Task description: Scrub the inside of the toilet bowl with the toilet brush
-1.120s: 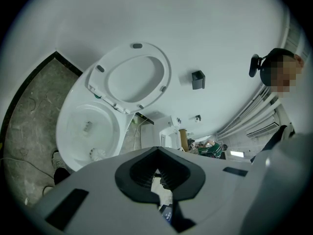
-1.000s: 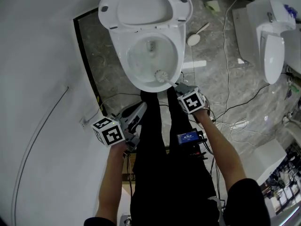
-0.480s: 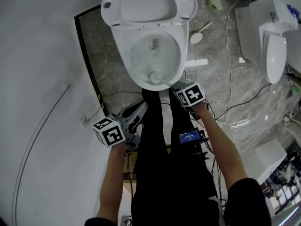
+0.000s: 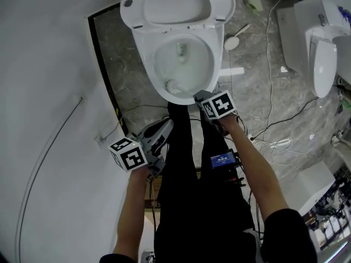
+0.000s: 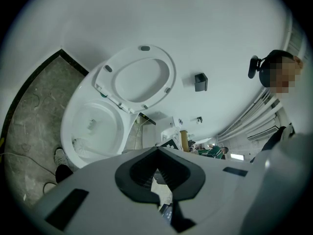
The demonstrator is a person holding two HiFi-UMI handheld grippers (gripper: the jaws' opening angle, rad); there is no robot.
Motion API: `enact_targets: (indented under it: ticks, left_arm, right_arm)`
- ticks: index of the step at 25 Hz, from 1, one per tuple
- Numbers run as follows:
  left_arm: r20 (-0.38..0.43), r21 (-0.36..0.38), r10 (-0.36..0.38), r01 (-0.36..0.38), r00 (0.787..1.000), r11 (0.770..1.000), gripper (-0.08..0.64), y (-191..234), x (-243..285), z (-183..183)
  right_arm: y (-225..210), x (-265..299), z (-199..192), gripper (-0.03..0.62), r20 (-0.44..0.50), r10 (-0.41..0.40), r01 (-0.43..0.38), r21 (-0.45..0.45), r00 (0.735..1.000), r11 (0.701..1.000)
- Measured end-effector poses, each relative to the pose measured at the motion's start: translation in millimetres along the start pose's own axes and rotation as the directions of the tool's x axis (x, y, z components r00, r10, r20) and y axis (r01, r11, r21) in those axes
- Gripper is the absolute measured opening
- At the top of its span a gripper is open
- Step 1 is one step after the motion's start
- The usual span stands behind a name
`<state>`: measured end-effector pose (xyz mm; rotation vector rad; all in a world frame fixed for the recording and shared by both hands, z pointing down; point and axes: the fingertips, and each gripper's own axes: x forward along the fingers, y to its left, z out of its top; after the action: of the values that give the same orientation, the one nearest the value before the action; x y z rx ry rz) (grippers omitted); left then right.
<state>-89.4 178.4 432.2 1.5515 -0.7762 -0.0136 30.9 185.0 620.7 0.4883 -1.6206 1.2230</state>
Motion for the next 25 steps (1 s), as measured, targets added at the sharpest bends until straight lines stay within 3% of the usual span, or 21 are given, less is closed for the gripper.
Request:
enact_targets:
  ticks: [14,25]
  left_arm:
    - [-0.009,-0.008,0.004,-0.005,1.0,1.0,0.011,6.3,-0.3,-1.7]
    - [-0.016,-0.014,0.01,-0.01,1.0,1.0,0.011,11.9,-0.2,-3.1]
  right_arm:
    - [10.4,8.8,49.2,0.16,0.114,0.031,-0.038,0.058,0.993,0.998]
    - [9.5,6.5,94.4,0.16,0.261,0.021,-0.064,0.158,0.965,0.985]
